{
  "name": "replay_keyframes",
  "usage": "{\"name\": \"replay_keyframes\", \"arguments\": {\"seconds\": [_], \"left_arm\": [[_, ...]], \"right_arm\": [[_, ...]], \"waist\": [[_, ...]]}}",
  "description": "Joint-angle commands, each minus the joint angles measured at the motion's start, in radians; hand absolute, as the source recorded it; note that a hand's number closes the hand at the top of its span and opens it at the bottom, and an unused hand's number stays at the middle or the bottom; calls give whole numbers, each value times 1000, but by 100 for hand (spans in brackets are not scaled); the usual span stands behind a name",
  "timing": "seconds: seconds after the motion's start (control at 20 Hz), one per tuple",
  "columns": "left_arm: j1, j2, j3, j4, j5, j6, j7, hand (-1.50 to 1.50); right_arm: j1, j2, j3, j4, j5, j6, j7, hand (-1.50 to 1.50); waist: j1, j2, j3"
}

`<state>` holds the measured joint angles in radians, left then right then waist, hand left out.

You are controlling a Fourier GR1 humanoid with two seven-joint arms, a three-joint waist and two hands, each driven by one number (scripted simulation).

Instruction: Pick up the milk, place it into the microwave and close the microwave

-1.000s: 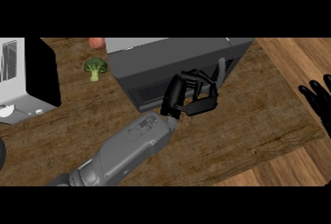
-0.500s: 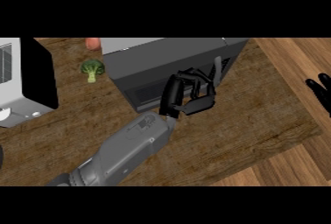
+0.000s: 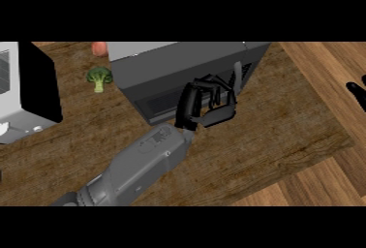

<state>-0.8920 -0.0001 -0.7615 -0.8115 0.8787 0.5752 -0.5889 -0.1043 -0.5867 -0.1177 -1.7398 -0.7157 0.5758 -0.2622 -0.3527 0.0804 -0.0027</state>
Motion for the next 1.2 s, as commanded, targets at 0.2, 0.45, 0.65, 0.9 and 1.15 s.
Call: {"name": "replay_keyframes", "arguments": {"seconds": [0.2, 0.45, 0.65, 0.9, 1.15], "left_arm": [[-72, 0, 20, 80, 47, -22, -11, 150], [-70, 0, 14, 97, 61, -30, -40, 150], [-71, 0, 9, 99, 76, -22, -63, 150], [-83, 0, 10, 111, 92, -28, -74, 150], [-91, 0, 1, 117, 110, -28, -87, 150]], "right_arm": [[-19, -23, -11, 0, -40, -5, 31, -150], [-30, -40, -22, -3, -65, -7, 47, -150], [-35, -50, -28, -7, -82, -7, 57, -150], [-36, -68, -29, -16, -111, 8, 74, -150], [-45, -76, -4, -22, -151, 44, 89, -150]], "waist": [[-14, 15, 0], [-10, 16, 0], [-20, 17, 0], [-25, 15, 1], [-11, 20, 2]]}}
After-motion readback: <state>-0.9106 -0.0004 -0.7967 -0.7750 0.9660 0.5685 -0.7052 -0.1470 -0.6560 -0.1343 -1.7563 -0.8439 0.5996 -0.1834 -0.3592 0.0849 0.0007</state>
